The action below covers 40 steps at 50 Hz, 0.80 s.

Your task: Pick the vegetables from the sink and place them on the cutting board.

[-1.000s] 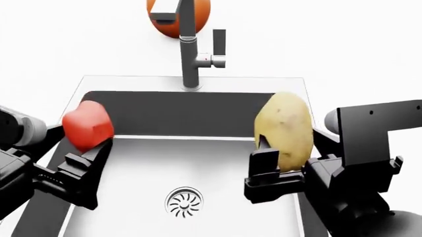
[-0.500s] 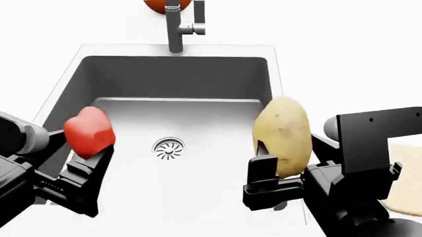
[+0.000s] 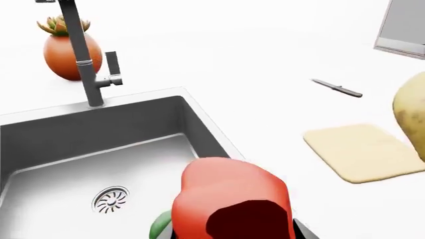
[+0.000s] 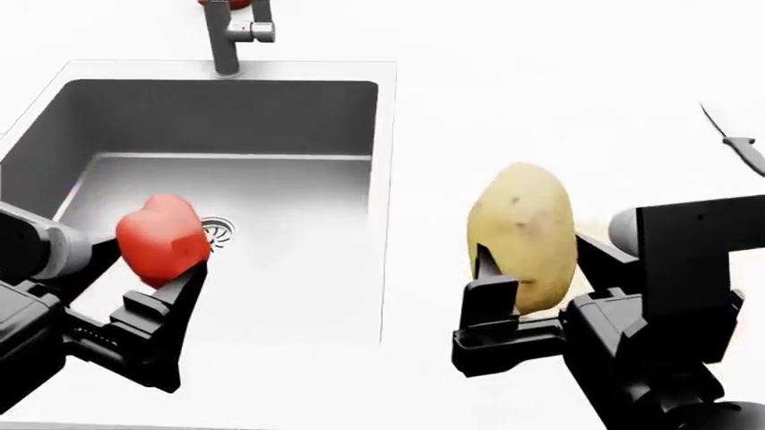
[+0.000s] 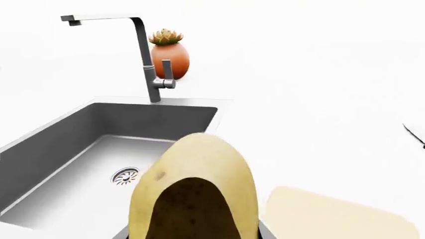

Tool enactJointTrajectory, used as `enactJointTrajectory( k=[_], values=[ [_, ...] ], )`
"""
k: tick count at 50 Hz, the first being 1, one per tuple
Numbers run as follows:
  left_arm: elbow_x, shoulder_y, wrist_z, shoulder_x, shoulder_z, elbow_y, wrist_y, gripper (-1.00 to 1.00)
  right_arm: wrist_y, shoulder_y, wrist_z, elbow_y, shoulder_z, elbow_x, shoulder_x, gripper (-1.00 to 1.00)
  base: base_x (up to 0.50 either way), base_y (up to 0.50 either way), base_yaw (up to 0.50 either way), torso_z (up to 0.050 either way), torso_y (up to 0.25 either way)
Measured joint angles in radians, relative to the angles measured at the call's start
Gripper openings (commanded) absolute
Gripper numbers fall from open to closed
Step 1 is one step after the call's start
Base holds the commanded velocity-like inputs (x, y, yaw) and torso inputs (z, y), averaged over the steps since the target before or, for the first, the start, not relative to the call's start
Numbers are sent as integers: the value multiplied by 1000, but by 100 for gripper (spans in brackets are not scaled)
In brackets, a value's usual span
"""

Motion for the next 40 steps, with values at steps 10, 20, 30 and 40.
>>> enactJointTrajectory(
  k=[10, 20, 30, 40],
  values=[
    [11, 7, 7, 0, 3, -4, 9, -100, -15, -11, -16, 4, -3, -10, 2, -100, 0, -500, 0, 0, 0],
    [14, 4, 6, -2, 2, -4, 14, -100, -11, 1, -25, 13, -14, -12, 5, -100, 0, -500, 0, 0, 0],
    [21, 0, 11, -2, 5, -9, 20, -100, -8, 19, -35, 30, -34, -29, 5, -100, 69, -417, 0, 0, 0],
    [27, -3, 16, -5, 6, -14, 25, -100, -10, 37, -51, 58, -69, -57, -7, -100, 182, -126, 0, 0, 1]
  ],
)
